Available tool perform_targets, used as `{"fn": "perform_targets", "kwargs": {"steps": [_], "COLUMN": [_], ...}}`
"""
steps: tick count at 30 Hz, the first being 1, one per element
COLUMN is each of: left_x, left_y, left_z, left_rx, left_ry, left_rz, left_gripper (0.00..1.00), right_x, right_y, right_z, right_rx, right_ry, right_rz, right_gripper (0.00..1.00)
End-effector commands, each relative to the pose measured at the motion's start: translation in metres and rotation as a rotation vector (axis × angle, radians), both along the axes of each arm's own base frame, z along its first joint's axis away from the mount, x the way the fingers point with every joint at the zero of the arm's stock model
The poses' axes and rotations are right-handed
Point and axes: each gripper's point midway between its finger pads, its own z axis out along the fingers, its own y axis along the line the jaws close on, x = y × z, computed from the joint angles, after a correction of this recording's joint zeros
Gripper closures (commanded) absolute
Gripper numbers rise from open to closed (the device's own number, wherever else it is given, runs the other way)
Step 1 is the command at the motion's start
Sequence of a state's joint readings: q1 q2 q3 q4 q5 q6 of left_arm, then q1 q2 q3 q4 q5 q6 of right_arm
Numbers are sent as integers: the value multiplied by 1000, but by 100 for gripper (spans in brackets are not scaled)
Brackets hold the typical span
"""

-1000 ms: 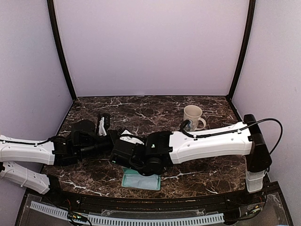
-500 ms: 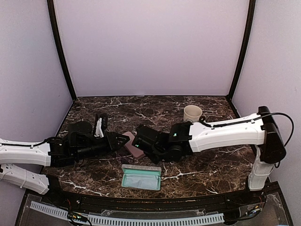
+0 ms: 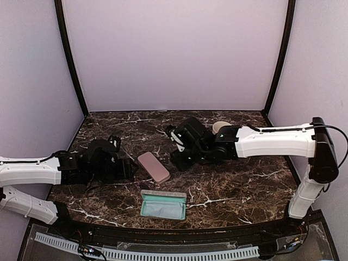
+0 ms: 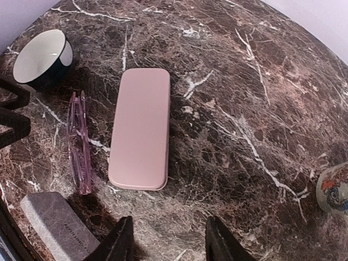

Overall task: Organize the sunglasses
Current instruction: Pick up the sunglasses from the center of the board.

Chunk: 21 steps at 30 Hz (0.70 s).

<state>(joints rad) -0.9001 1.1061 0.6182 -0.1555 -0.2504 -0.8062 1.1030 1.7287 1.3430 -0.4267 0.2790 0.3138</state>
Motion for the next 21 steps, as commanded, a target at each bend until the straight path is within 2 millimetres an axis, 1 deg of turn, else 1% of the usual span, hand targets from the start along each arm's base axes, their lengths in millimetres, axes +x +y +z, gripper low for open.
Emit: {"fn": "perform_targets", "kwargs": {"steps": [1, 3, 4, 7, 9, 15, 16, 21], "left_x": [-1, -4, -4, -2, -1, 4, 5, 5], "left_y": [12, 7, 5, -3, -4, -11, -10, -16], "left_z": [-14, -27, -33, -39, -43, -56, -61, -71], "left_rx": [109, 66, 34, -22, -36, -74, -64, -85], "left_ry": [74, 129, 157, 186, 199, 240, 254, 309], "left_rz": [17, 15, 29, 50, 78, 129, 144, 182], "left_gripper": [32, 30, 26, 20, 17, 14, 13, 13], "right_x": [5, 8, 10, 13, 16, 19, 19, 19], "right_y": [11, 10, 9, 6, 4, -1, -1, -2], "right_z": [-8, -10, -11, -13, -13, -18, -19, -21], "right_rx": [60, 70, 74, 86, 97, 125, 129, 149], "right_ry": [35, 44, 50, 60, 69, 111, 117, 149], "right_rz": [33, 36, 37, 42, 46, 74, 80, 112], "right_gripper": [50, 44, 42, 36, 34, 33, 33, 32]}}
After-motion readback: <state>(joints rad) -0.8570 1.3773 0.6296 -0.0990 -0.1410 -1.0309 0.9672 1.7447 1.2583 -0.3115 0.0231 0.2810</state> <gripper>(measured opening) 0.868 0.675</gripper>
